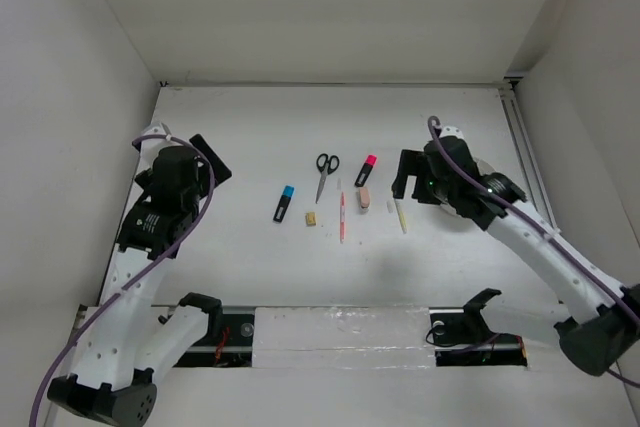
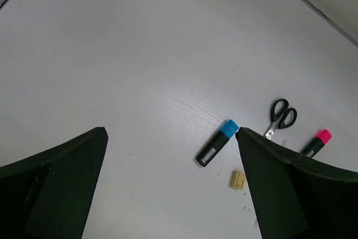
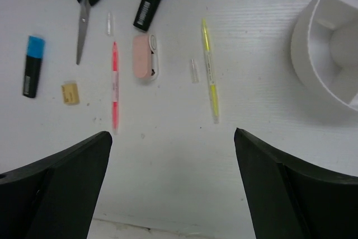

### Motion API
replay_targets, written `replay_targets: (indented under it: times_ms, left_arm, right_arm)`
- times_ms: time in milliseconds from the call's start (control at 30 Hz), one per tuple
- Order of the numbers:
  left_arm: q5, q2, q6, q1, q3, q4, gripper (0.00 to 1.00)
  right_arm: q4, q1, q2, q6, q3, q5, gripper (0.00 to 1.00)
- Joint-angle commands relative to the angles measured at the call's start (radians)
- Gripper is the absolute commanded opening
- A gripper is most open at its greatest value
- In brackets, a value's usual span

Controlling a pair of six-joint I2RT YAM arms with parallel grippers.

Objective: Sort the stationery into containers
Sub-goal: Pick up the pen from the center of the board.

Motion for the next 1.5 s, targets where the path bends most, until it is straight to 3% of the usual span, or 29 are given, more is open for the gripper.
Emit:
replay_targets:
  times_ms: [0, 233, 367, 500, 1200, 1467]
  left_arm:
    - [0.053, 0.027, -0.012, -0.003, 0.011, 0.065, 1.00]
    - [0.101, 0.027, 0.001, -0.003, -0.041, 0.125, 1.00]
    - [0.110, 0.047, 0.022, -0.003, -0.069, 0.134, 1.00]
    - [0.119, 0.068, 0.042, -0.003, -0.081, 0.143, 1.00]
    - [0.168, 0.068, 0.071, -0.003, -0.081, 0.171, 1.00]
    - [0.168, 0.068, 0.071, -0.003, -0.081, 0.171, 1.00]
  right_arm:
    - [0.084, -0.015, 0.092, 0.025, -0.020, -0.061, 0.96]
    - [0.128, -0.078, 0.255, -0.001, 0.000, -0.088, 0.88]
    - [0.142, -0.130, 0.306, -0.012, -0.011, -0.097, 0.73]
    - [0.130, -0.139, 0.375, -0.035, -0.032, -0.097, 0.66]
    - [0.191, -0.101, 0.526, -0.015, -0.086, -0.059, 0.52]
    - [0.200, -0.101, 0.574, -0.015, -0.086, -0.059, 0.52]
